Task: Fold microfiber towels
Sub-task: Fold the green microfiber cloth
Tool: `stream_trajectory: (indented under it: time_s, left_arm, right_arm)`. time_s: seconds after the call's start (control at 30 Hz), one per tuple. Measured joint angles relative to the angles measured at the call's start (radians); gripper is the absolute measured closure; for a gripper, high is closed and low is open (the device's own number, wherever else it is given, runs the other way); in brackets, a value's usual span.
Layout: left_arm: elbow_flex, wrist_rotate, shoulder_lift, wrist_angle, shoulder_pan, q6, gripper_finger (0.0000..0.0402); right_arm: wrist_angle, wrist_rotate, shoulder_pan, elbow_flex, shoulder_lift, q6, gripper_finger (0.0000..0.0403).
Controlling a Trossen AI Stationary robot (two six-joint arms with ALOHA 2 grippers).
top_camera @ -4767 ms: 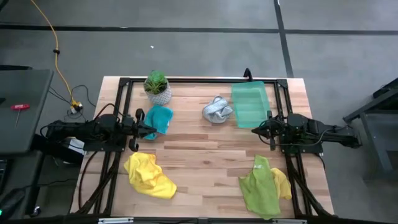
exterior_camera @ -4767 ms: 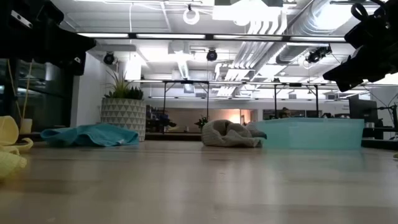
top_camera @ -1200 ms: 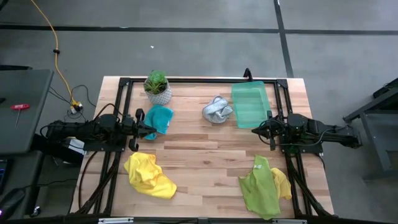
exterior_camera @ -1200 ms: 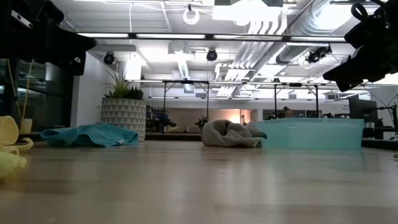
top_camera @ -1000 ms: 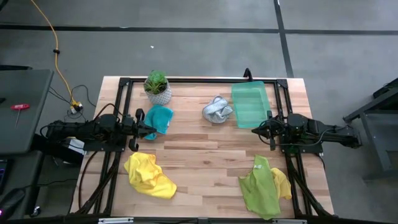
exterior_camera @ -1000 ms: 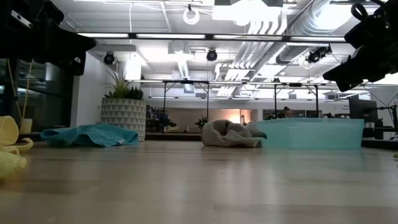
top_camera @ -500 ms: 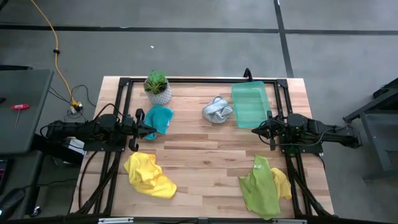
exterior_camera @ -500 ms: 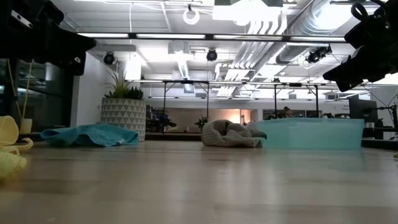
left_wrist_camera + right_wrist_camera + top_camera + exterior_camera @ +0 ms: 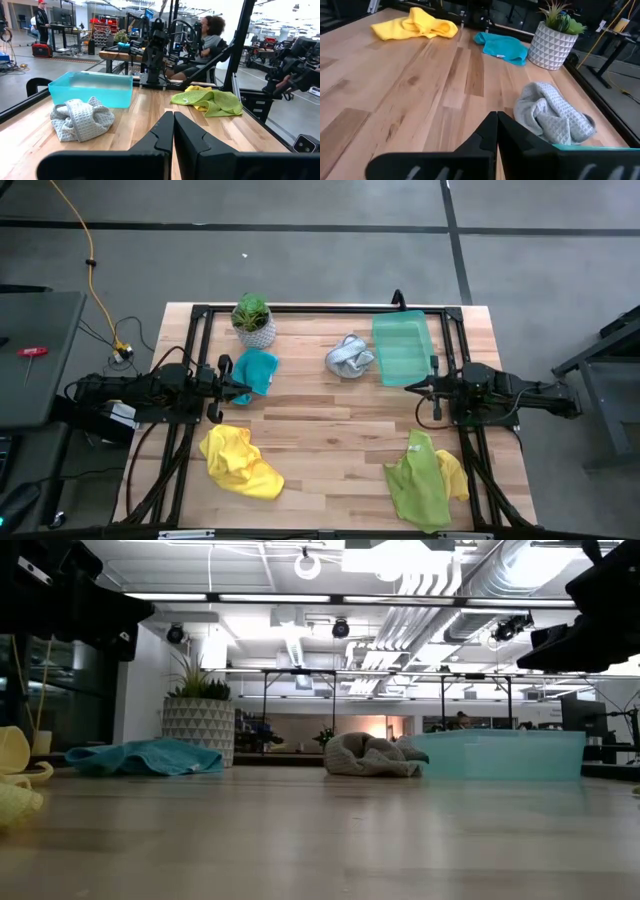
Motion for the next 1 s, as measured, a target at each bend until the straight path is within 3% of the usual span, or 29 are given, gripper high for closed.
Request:
stream_trajectory:
  time_s: [0.13,0.3,0.47,0.63,0.77,1.0]
  left_arm:
    - [0.0,0.0,0.0,0.0,0.0,0.0,0.0398]
    - [0.0,0.0,0.0,0.0,0.0,0.0,0.0398]
    - [0.0,0.0,0.0,0.0,0.0,0.0,0.0398]
    - [0.0,0.0,0.0,0.0,0.0,0.0,0.0398]
    - [0.0,0.0,0.0,0.0,0.0,0.0,0.0398]
    - [0.0,0.0,0.0,0.0,0.0,0.0,0.0398]
  right_arm:
    - [0.049,-0.012,0.001,-0.002,0.0,0.122,0.0402]
    - [0.345,-0.034,0.004,-0.002,0.0,0.579,0.0402]
    - [0.764,0.23,0.003,-0.001,0.0,0.848,0.0402]
    - [0.947,0.424,0.002,-0.001,0.024,0.918,0.0402]
    - [1.093,0.307,0.002,0.02,0.13,0.921,0.0402]
    - [1.06,0.167,0.005,0.258,0.459,0.889,0.0402]
